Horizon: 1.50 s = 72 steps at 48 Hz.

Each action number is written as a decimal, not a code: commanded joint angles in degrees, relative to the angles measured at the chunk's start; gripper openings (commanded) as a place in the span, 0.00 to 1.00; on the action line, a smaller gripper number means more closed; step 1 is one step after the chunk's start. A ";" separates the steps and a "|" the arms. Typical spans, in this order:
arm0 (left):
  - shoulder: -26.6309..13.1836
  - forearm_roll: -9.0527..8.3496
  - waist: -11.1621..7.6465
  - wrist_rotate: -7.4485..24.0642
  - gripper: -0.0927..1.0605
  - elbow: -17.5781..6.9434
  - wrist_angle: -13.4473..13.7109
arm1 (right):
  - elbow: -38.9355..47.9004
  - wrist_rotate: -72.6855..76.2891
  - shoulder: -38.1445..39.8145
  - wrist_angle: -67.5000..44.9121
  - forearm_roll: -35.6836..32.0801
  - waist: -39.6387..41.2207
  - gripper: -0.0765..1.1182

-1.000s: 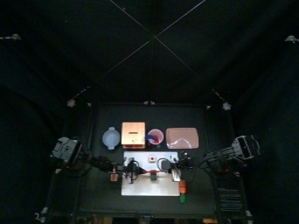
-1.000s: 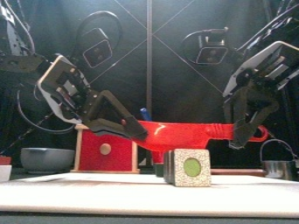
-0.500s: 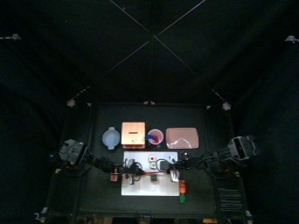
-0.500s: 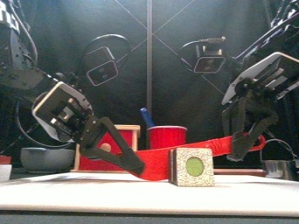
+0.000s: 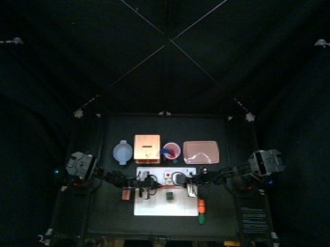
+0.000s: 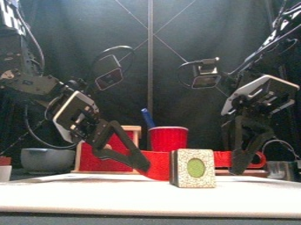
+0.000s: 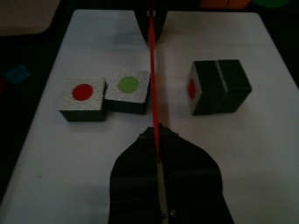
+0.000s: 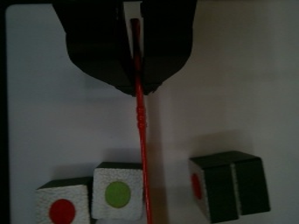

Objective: Cut the sushi into 4 pieces with the knife
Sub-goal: Cut the sushi into 4 pieces

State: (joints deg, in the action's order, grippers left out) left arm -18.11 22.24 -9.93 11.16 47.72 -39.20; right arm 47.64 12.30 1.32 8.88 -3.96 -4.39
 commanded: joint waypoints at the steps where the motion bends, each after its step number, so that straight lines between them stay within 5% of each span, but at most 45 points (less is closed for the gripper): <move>1: 2.37 0.00 2.55 1.14 0.17 -0.62 0.18 | -1.93 -0.26 2.81 -0.70 -0.53 1.23 0.10; 12: 8.79 -0.09 1.67 3.52 0.17 -0.44 2.02 | -2.02 -0.09 7.21 0.62 -0.18 0.00 0.10; 25: 9.93 0.00 -4.75 3.43 0.17 -1.67 2.02 | -2.02 -0.09 9.58 0.35 1.14 -5.10 0.10; 32: 8.96 0.09 -6.33 3.34 0.17 -2.46 2.02 | -1.93 -0.09 9.40 -0.35 2.02 -6.33 0.10; 72: 4.75 0.88 -7.29 3.08 0.17 -3.43 2.46 | -1.76 -0.09 4.13 -2.37 4.13 -6.86 0.10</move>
State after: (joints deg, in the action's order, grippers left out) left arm -13.01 23.12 -17.84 14.15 46.49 -36.47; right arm 47.64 12.04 5.98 8.61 0.18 -11.95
